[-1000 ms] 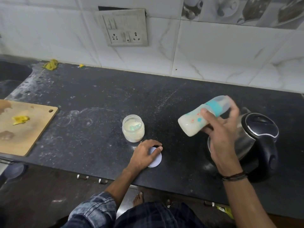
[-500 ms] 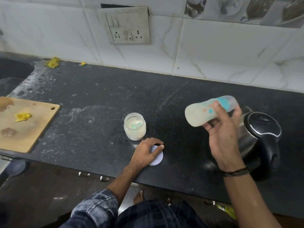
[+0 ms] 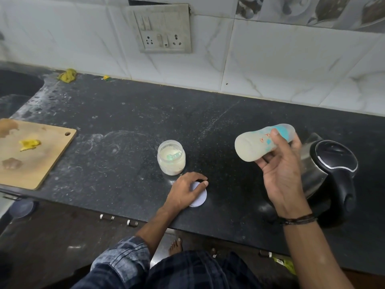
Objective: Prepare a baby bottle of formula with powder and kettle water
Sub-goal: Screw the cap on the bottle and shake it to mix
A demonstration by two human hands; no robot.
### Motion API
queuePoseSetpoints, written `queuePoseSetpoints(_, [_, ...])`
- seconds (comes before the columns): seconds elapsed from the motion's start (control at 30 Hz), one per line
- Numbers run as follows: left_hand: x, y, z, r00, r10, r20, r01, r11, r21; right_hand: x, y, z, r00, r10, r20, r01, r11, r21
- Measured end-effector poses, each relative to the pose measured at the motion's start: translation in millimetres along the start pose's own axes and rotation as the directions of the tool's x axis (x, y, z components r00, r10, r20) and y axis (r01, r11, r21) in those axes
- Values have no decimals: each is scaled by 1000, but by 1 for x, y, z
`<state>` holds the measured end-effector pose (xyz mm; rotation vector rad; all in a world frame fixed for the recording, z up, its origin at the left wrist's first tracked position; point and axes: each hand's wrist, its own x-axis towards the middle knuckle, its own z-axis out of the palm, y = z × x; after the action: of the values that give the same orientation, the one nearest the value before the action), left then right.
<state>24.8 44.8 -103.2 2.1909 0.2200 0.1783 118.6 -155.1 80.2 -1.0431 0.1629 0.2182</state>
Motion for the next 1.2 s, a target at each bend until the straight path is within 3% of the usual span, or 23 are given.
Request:
queuePoseSetpoints(0.23, [-1,2,-2,1000,5,3,-5,1000,-1,0,-2,0,984,174,-27,-168,973,158])
queuePoseSetpoints(0.5, [-1,2,-1,1000,2,4,-2,1000,-9,-4,1,1,942,335,-26,-323,925,199])
queuePoseSetpoints(0.6, [-1,1,-1,1000,2,2,-2,1000,-5,-3,1,3,975,222,-7,-218,962,165])
queuePoseSetpoints(0.67, [-1,0,-1,1000,0,1,0,1000,-3,-5,1,3,996,-94,5,94,996,-10])
queuePoseSetpoints(0.73, [-1,0,-1,1000,4,-2,-4,1000,-7,-8,-2,1,903,-411,123,428,886,-180])
queuePoseSetpoints(0.8, [-1,1,-1,1000,5,-5,-5,1000,-6,-8,-4,-1,796,-585,157,606,762,-228])
queuePoseSetpoints(0.83, [-1,1,-1,1000,4,-3,-4,1000,-3,-8,-4,-2,778,-618,113,626,749,-217])
queuePoseSetpoints(0.9, [0,0,-1,1000,6,-3,-6,1000,0,-5,-7,1,818,-570,77,572,791,-217])
queuePoseSetpoints(1.0, [0,1,-2,1000,10,3,-10,1000,-4,-2,-9,1,898,-396,191,437,852,-290])
queuePoseSetpoints(1.1, [0,0,-1,1000,3,-3,-3,1000,-3,4,-7,1,933,-358,-28,355,931,-80])
queuePoseSetpoints(1.13, [0,0,-1,1000,1,-4,-1,1000,-3,7,-6,2,940,-340,-37,336,939,-74])
queuePoseSetpoints(1.2, [-1,-1,-1,1000,4,-8,-4,1000,-6,9,-6,3,958,-270,94,284,941,-184])
